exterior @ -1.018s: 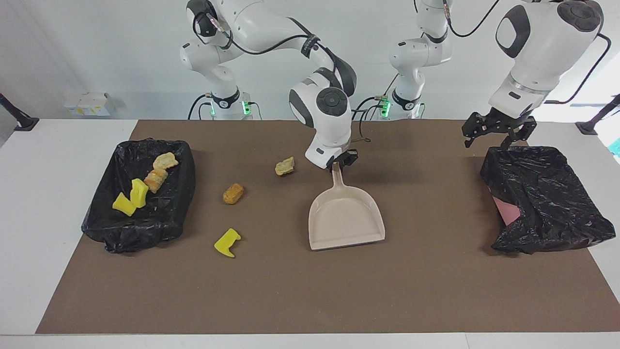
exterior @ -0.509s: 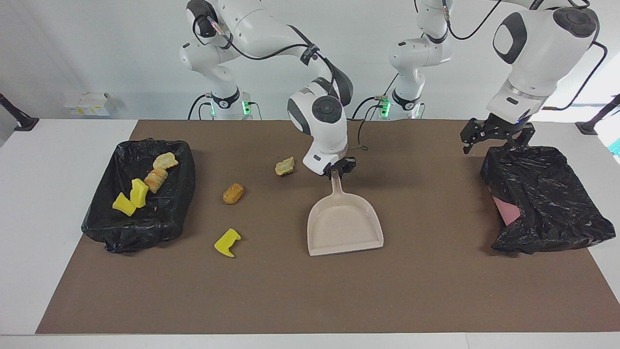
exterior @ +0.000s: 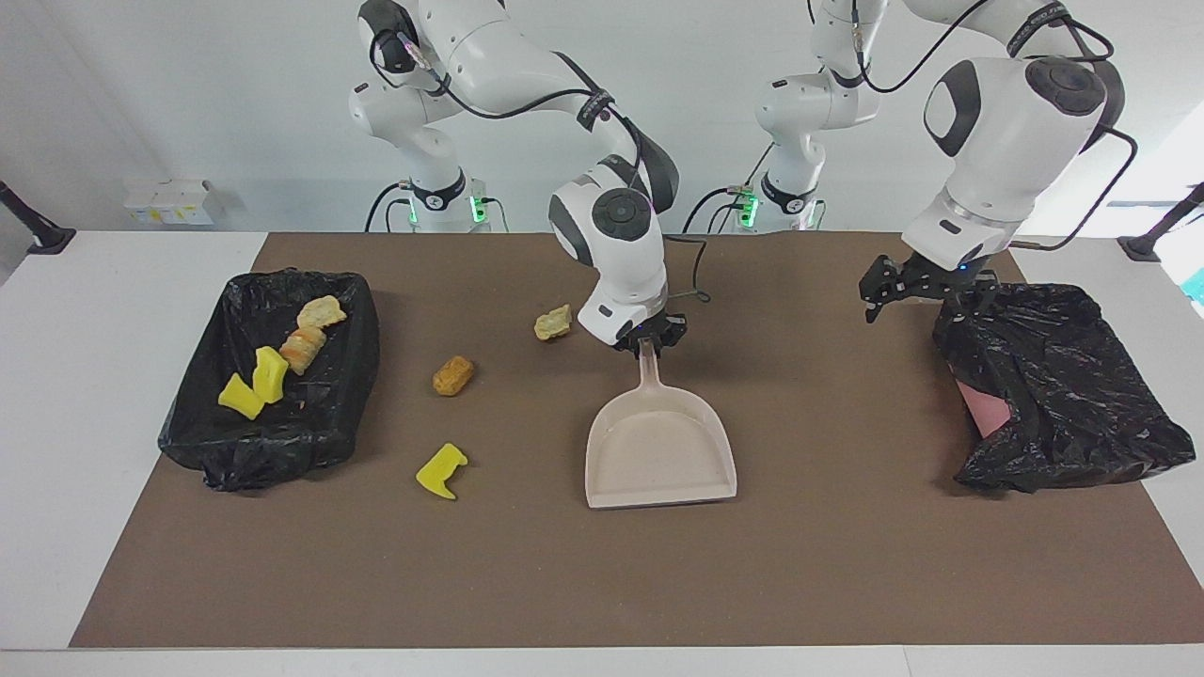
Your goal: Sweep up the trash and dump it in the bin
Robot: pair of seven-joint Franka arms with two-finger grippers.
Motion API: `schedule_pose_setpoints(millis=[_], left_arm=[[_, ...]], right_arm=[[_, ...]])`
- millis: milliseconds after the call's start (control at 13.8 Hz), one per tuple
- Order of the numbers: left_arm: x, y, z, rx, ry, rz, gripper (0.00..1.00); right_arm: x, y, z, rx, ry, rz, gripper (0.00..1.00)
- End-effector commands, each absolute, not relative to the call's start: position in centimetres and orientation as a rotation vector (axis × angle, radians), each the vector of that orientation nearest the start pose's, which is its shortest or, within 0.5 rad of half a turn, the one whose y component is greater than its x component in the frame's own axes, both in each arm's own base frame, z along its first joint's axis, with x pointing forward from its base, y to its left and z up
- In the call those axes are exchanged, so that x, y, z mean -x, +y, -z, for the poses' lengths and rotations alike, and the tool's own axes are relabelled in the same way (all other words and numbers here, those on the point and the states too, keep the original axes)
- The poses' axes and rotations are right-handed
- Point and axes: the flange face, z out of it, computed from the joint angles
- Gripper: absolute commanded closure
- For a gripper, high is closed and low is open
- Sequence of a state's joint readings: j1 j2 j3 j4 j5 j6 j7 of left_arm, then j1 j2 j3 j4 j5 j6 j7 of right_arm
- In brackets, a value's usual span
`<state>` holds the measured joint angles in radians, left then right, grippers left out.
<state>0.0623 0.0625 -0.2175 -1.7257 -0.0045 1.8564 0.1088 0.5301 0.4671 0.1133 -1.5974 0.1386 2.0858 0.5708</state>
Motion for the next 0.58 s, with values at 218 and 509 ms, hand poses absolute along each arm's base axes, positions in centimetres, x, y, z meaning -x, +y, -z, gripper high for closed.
schedule_pose_setpoints(millis=[218,509], left_arm=[[-59.3,-11.7,-51.7,3.147,0.439,0.161,0.00],[-60.3,-13.6,-49.8,3.153,0.473,0.183,0.00]], right_arm=[[-55.4,40.8,-36.4,2.976,0.029,-0.044,0.76],[-54.5,41.1,-36.6,3.001,0.030,-0.107,0.41]])
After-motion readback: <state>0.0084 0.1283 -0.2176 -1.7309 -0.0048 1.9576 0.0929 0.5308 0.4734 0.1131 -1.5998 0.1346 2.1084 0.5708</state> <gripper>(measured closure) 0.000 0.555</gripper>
